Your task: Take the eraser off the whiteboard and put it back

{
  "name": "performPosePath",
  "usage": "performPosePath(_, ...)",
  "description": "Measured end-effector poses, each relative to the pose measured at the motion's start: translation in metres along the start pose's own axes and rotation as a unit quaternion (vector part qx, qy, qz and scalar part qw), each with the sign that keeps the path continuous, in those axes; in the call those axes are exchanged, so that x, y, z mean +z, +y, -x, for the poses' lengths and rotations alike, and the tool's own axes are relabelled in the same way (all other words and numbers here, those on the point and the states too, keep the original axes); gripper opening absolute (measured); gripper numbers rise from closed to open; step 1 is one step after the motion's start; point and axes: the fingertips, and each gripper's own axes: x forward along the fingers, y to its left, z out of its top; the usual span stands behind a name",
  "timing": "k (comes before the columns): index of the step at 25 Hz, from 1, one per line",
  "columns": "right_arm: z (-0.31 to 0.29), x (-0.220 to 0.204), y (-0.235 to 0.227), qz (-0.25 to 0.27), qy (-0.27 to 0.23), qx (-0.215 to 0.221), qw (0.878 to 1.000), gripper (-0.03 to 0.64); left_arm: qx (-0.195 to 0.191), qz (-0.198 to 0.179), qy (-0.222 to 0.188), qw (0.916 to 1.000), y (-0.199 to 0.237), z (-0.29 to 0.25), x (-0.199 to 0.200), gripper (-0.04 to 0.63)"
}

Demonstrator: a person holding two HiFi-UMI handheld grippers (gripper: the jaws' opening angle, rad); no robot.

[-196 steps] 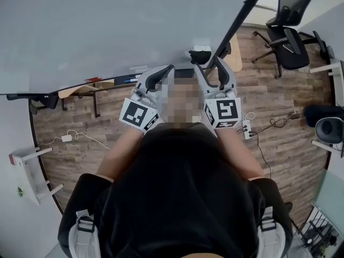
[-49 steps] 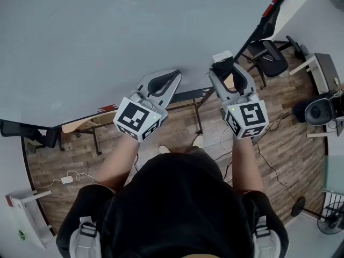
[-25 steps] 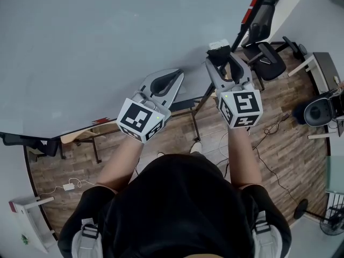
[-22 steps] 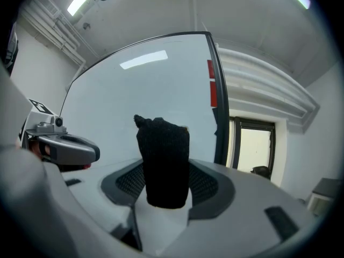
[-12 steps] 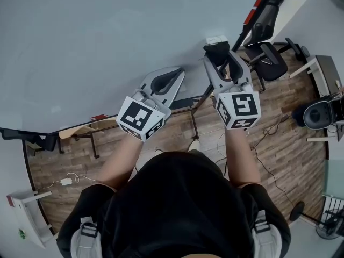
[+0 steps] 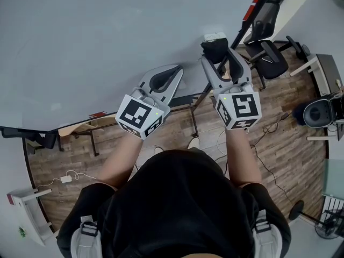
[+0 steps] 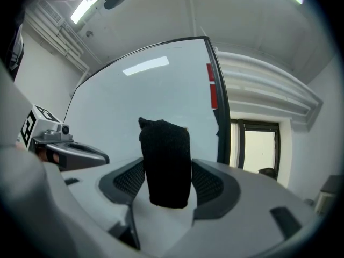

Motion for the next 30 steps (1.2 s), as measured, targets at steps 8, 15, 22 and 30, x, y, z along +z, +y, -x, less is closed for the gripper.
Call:
performPosePath(8, 0.008, -0.001, 0.003, -0.007, -0.005, 0.017, 1.000, 0.275, 0.003, -0.001, 0.006, 1.0000, -0.002, -0.001, -0.004, -0.005)
performPosePath(15, 0.023, -0.006, 0.006, -0.019, -0.016, 0.027, 0.999, 0.279, 0.008, -0.004, 0.006, 0.9999, -0.005, 0.001, -0.008, -0.005)
performPosePath(22, 0.039, -0.013, 0.023, -0.027, -0.035, 0.079, 0.996, 0.278, -0.002, -0.007, -0.005, 1.0000, -0.009, 0.007, -0.014, -0.005)
performPosePath(30, 0.055, -0.028, 0.045, -0.046, -0.043, 0.128, 0.990, 0.272, -0.004, -0.009, -0.007, 0.9999, -0.014, 0.024, -0.028, -0.005)
